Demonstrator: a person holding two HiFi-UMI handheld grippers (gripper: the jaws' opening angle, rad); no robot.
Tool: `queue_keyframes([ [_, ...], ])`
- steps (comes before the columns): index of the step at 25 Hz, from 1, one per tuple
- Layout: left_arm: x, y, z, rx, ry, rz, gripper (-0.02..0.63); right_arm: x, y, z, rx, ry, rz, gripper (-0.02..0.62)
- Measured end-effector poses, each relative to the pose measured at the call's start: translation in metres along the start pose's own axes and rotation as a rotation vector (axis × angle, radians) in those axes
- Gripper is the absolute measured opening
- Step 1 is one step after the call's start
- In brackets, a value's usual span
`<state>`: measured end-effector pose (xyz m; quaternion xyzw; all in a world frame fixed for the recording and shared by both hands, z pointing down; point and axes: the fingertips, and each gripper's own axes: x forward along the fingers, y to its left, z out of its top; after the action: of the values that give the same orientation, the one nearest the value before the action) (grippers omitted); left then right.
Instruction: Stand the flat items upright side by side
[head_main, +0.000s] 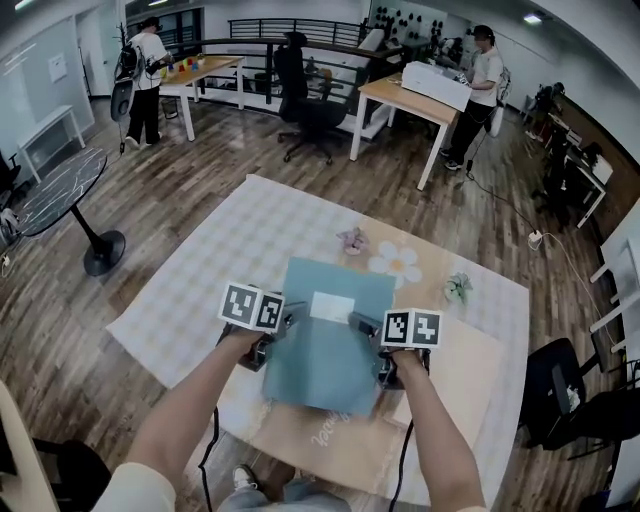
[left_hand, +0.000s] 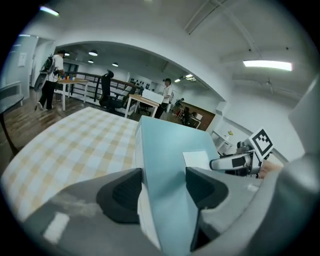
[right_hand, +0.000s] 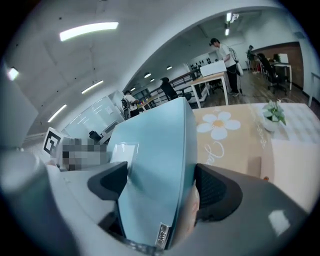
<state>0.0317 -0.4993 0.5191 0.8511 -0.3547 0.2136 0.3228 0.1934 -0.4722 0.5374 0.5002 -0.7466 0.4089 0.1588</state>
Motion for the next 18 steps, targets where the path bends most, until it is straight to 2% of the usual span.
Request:
queue_keyframes([
  [8,-0.053,-0.014,0.034,0.157,-0.125,0.009,0.288,-0.04,0.053,0.024,-0.16,-0.223,-0.062,0.431],
  [18,-0.097,-0.033,0.034,0.335,-0.22,-0.029,0.288,-0.086,0.097,0.01,-0.311,-0.445,-0.206,0.423],
])
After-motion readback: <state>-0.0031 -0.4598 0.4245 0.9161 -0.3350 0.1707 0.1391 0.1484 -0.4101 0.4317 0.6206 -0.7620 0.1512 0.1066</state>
